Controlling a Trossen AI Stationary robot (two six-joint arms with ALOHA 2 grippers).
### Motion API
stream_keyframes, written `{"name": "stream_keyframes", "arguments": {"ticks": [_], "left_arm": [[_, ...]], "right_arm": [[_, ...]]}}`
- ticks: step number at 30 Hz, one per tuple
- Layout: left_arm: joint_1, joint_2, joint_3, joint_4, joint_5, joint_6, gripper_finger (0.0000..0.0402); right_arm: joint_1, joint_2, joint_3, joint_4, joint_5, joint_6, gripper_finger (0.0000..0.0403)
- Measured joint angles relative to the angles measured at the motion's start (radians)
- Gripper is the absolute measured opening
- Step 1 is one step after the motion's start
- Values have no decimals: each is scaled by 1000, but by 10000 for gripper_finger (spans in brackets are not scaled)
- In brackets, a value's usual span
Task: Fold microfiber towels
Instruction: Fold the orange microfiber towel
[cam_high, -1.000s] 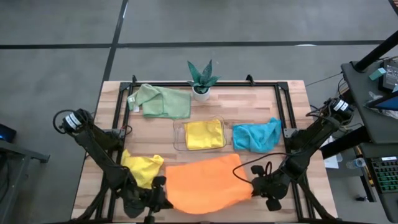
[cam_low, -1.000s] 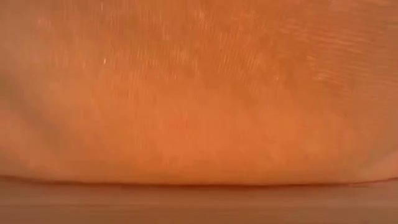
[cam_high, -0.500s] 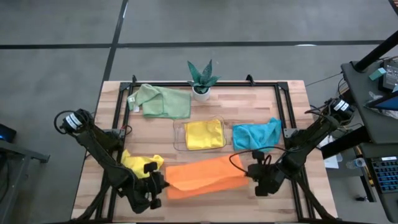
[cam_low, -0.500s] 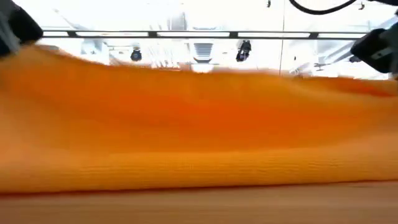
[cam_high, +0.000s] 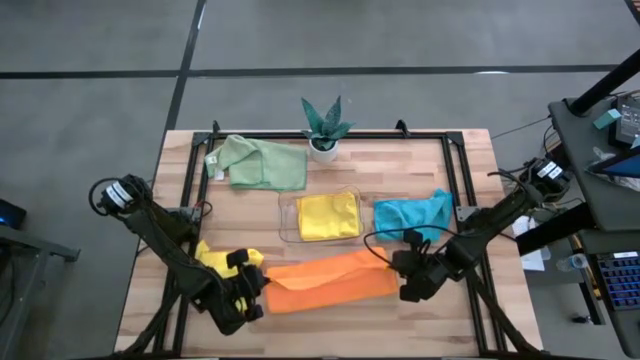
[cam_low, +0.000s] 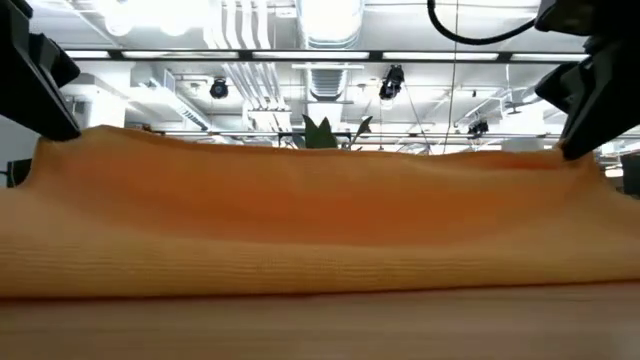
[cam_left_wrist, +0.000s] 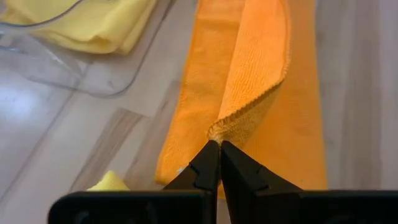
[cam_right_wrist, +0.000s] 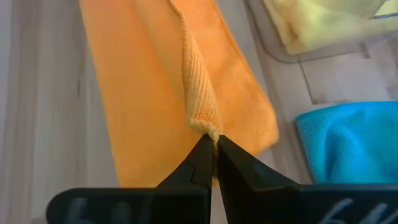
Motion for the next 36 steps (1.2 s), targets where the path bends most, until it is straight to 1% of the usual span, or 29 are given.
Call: {"name": "stream_keyframes", "arguments": {"ticks": [4,12,18,21,25,29,33,36], "left_arm": [[2,3,-6,0,1,-4,0],[8,3,-48,7,4,-80,0],[8,3,-62,9,24,-105,0],[10,3,-62,9,31,-106,0],[15,3,-61,9,31,-106,0],[26,3,-63,9,31,-106,0],[40,3,-64,8,31,-106,1],[47,3,-64,8,31,-103,19]], "right_arm": [[-10,0,0,0,1,-6,9],[-19,0,0,0,2,-7,9],[-20,0,0,-1,27,8,13],[-31,0,0,-1,28,19,29],[-51,0,0,-11,30,29,61],[-69,0,0,-80,27,77,94],[-75,0,0,-159,27,133,118],[-75,1,0,-164,26,139,129]]}}
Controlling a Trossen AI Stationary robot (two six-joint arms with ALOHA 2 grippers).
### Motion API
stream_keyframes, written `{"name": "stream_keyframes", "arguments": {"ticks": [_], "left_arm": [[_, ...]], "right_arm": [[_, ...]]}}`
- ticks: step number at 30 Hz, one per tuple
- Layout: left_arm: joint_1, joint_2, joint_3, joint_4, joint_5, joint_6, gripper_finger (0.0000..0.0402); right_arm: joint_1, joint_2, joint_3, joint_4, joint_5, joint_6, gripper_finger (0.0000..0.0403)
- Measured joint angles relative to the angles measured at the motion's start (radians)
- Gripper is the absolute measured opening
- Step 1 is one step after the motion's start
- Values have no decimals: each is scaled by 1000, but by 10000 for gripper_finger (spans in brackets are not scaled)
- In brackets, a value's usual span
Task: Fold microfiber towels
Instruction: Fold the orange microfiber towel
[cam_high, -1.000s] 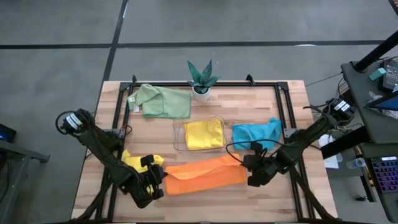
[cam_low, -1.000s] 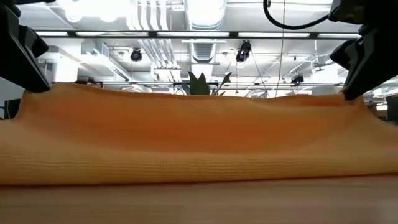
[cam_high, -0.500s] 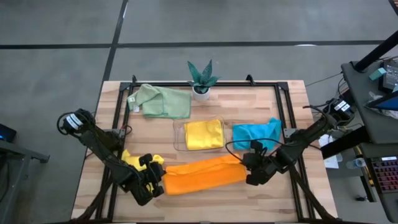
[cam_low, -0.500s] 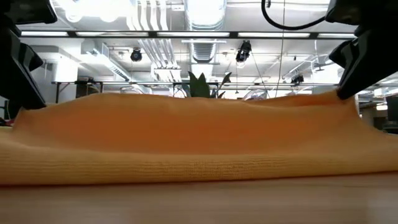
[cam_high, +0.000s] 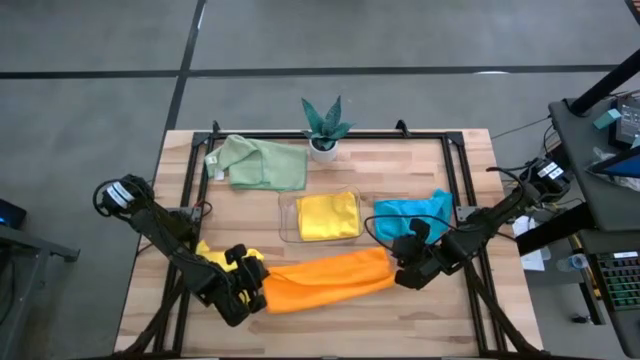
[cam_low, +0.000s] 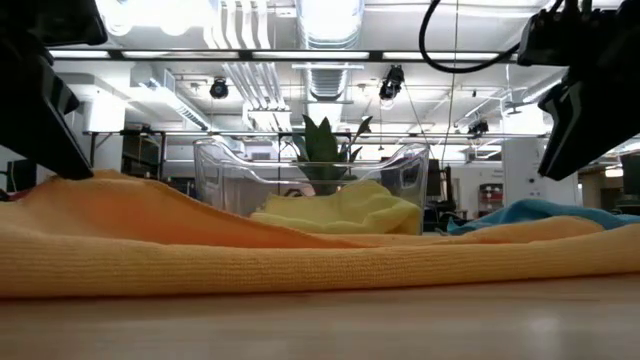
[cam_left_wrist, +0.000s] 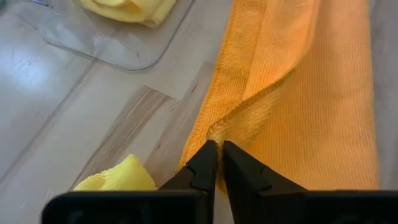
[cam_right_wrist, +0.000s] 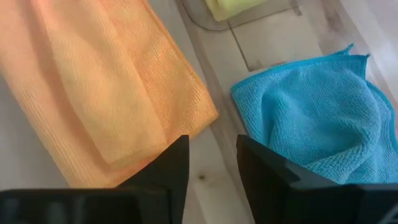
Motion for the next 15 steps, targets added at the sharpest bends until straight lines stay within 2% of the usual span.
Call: {"name": "stream_keyframes", "arguments": {"ticks": [5,10,15], "left_arm": [[6,0,0,-2,0,2,87],[6,-1,0,-32,1,2,160],[6,-3,30,-14,5,55,196]], "right_arm": [[2,0,0,12,-3,-20,137],[29,0,-1,113,-4,-119,144],[82,0,-27,257,-4,-237,145]]}}
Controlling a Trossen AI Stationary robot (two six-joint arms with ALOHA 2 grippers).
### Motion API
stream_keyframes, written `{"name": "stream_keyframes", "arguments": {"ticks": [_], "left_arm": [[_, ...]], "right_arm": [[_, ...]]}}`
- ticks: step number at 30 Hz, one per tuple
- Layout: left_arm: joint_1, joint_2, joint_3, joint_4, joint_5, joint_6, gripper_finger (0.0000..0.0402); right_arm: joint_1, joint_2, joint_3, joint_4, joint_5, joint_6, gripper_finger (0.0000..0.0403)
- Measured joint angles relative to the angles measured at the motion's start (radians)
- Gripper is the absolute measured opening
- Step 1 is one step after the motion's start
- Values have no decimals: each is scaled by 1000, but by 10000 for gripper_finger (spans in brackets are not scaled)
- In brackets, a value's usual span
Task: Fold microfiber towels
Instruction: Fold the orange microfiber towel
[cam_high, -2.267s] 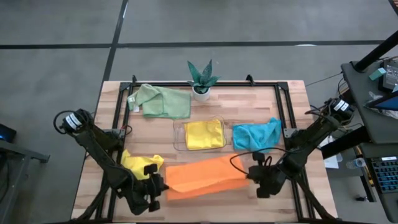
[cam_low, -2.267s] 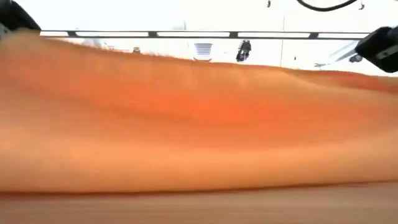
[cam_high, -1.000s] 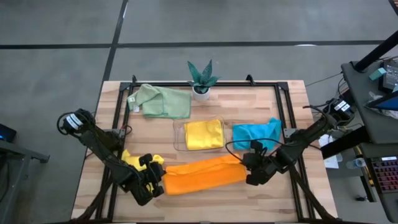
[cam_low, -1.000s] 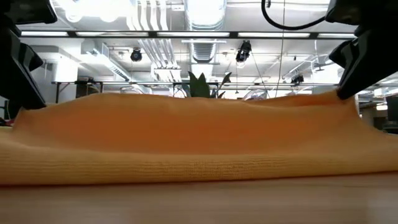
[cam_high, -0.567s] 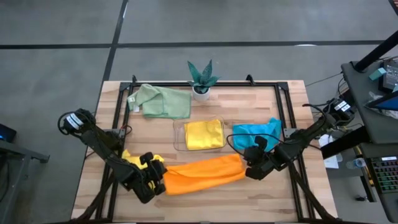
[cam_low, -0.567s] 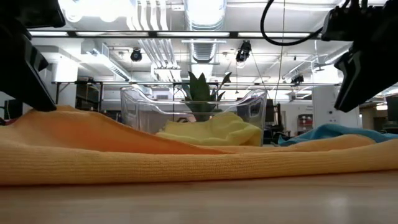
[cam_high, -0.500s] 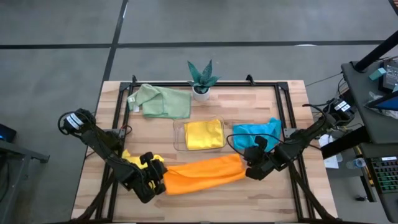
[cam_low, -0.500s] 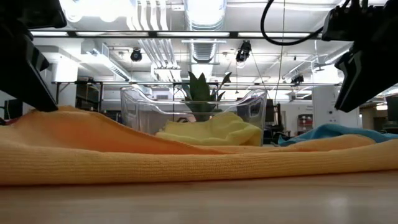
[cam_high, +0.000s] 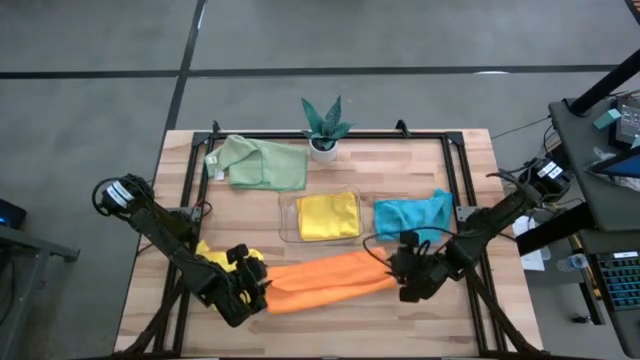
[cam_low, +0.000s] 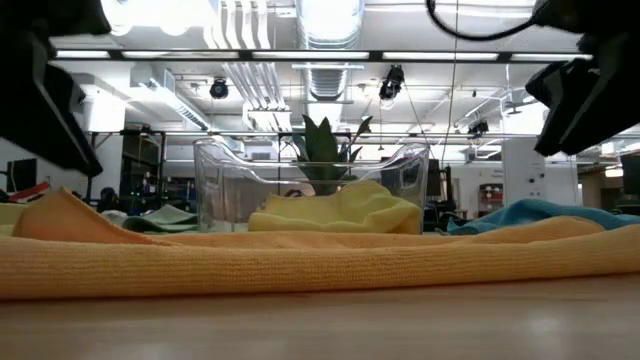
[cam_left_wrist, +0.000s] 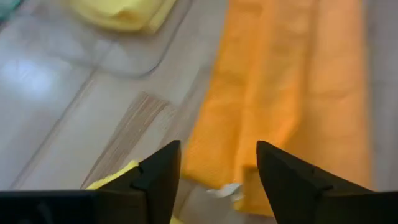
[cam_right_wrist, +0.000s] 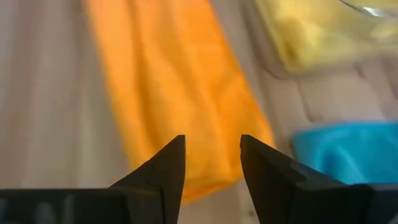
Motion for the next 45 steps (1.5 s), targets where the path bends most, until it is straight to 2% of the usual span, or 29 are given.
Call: {"name": "stream_keyframes", "arguments": {"ticks": [7,10,16,19,24,30,36,42,45], "left_arm": [[0,0,9,272,0,186,183],[0,1,7,357,0,212,173],[-1,9,5,472,1,207,152],[-2,29,7,470,34,202,139],[-3,98,4,477,116,107,117],[0,188,14,490,132,76,91],[16,211,12,486,91,75,71],[20,208,0,483,-5,76,55],[20,206,-2,482,-13,76,52]], "right_arm": [[46,0,-109,179,2,-63,132],[46,0,-154,251,4,-8,124],[48,0,-195,254,3,113,104],[48,0,-208,253,2,127,88],[48,0,-232,253,2,136,52],[47,0,-252,261,3,134,17],[44,0,-252,330,5,92,9],[39,0,-252,334,46,98,9],[39,0,-252,334,54,75,9]]}}
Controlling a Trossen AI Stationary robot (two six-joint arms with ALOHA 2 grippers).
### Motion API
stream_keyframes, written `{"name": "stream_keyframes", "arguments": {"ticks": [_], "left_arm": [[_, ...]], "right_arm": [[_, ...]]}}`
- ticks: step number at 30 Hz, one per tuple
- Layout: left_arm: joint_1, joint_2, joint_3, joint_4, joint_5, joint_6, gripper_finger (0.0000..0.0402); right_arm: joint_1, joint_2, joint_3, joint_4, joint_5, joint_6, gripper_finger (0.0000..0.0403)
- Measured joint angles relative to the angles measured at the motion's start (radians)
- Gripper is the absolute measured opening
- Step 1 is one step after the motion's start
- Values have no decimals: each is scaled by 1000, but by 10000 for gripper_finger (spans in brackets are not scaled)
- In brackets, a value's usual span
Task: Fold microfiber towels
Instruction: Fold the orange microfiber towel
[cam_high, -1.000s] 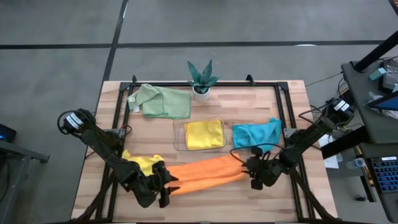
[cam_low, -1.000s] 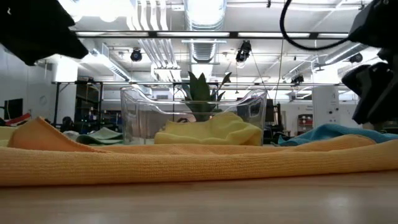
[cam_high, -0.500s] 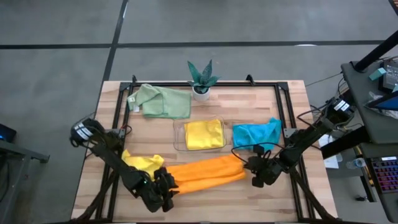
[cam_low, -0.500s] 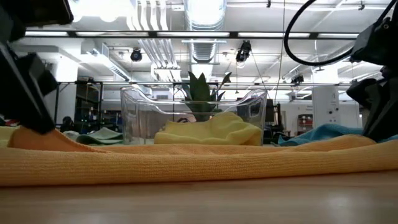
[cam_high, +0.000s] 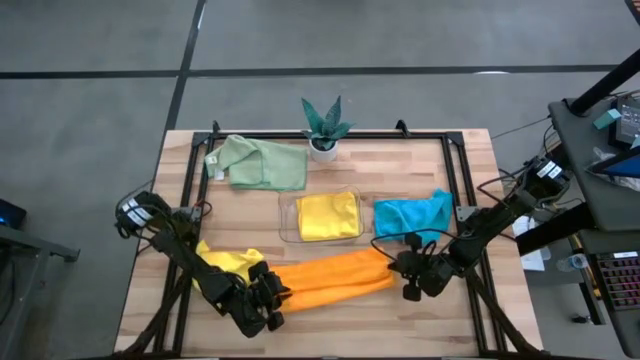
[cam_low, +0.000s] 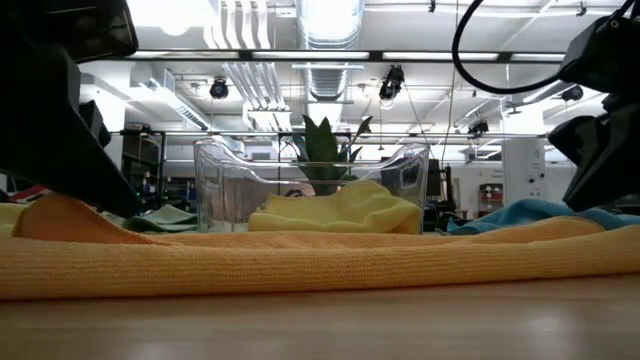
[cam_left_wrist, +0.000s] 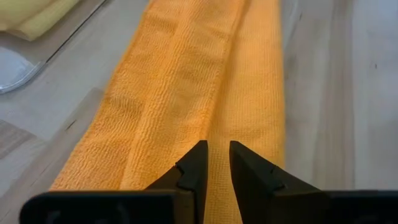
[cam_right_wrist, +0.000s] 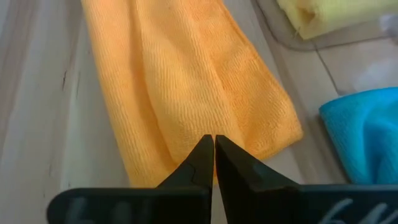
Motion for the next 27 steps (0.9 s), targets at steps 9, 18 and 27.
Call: {"name": "stream_keyframes", "arguments": {"ticks": [9,18,27], "left_arm": [[21,-13,-5,0,-13,9,51],[53,-13,-10,2,-22,59,51],[54,-13,-10,2,-21,59,51]], "right_arm": [[-14,0,43,55,1,-114,27],[-28,88,49,264,37,-222,128],[-33,271,123,257,49,-219,172]]}}
